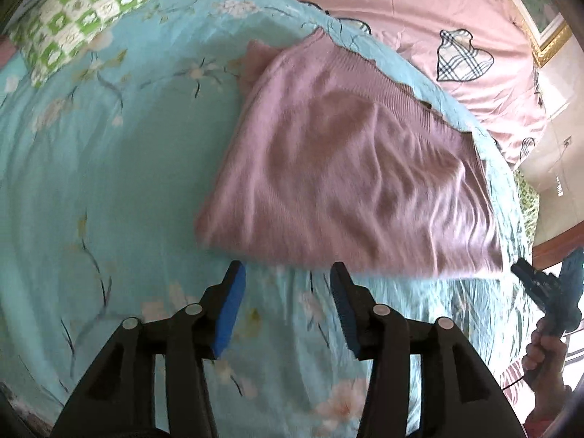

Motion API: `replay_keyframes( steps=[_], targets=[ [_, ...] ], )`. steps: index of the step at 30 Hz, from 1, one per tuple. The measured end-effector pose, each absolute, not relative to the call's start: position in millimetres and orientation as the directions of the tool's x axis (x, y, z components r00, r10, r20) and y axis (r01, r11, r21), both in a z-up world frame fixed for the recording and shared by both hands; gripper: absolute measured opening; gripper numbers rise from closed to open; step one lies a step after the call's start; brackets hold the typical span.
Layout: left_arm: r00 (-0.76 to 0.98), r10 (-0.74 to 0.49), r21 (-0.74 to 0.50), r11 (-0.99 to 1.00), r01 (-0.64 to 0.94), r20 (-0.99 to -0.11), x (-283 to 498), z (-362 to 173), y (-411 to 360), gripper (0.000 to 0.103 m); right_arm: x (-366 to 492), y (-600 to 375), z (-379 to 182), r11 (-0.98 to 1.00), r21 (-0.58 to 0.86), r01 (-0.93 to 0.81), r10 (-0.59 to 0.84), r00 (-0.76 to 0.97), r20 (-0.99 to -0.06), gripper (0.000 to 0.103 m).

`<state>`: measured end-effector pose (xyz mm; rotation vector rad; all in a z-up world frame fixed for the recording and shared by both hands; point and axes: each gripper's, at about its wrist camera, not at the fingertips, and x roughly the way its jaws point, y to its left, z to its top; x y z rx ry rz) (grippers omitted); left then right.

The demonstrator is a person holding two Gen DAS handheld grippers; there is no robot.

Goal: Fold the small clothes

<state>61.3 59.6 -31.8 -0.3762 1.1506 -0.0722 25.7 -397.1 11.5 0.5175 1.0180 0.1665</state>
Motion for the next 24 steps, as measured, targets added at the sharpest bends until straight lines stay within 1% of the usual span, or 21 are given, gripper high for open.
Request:
replay_keyframes(
  steps=[1, 4, 10, 13, 19, 20, 22, 23, 24],
  targets=[
    [0.407, -0.248, -0.329, 0.934, -0.142, -0.879, 56.4, -34.9, 57.4, 0.056, 27.0, -391.2, 13.2, 0.870, 0.485, 0.090, 0.374, 0.521, -0.767, 0.039],
    [0.393, -0.277, -0.364, 0.916, -0.168, -0.877, 53.5, -43.9, 53.7, 0.056, 26.6, -370.7, 18.2, 0.872, 0.489, 0.031, 0.406, 0.512, -0.757, 0.044],
    [0.425, -0.333, -0.476, 0.829, -0.293, -0.842, 69.8, -60.9, 60.7, 0.056, 26.7, -335.9, 15.4, 0.881, 0.468, -0.070, 0.445, 0.457, -0.770, 0.046],
    [0.443, -0.354, -0.527, 0.767, -0.367, -0.824, 83.5, -72.2, 70.1, 0.056, 25.2, -329.1, 14.5, 0.878, 0.469, -0.093, 0.459, 0.439, -0.772, 0.047],
    [0.493, -0.315, -0.543, 0.717, -0.437, -0.811, 111.5, -81.4, 83.4, 0.053, 27.8, -326.7, 13.7, 0.875, 0.474, -0.097, 0.467, 0.420, -0.778, 0.048],
    [0.499, -0.307, -0.542, 0.715, -0.441, -0.811, 116.4, -81.9, 84.9, 0.052, 28.9, -327.3, 13.3, 0.875, 0.476, -0.094, 0.468, 0.418, -0.779, 0.048],
    [0.502, -0.289, -0.527, 0.729, -0.437, -0.815, 124.8, -81.9, 85.1, 0.040, 30.9, -328.0, 12.9, 0.875, 0.476, -0.086, 0.466, 0.415, -0.781, 0.048],
    [0.499, -0.287, -0.522, 0.736, -0.431, -0.817, 127.5, -82.0, 84.3, 0.037, 32.7, -329.0, 12.8, 0.874, 0.478, -0.082, 0.466, 0.414, -0.782, 0.048],
    [0.498, -0.290, -0.521, 0.741, -0.423, -0.817, 129.8, -82.3, 83.8, 0.026, 34.4, -329.7, 13.0, 0.874, 0.480, -0.079, 0.467, 0.413, -0.782, 0.048]
  ],
)
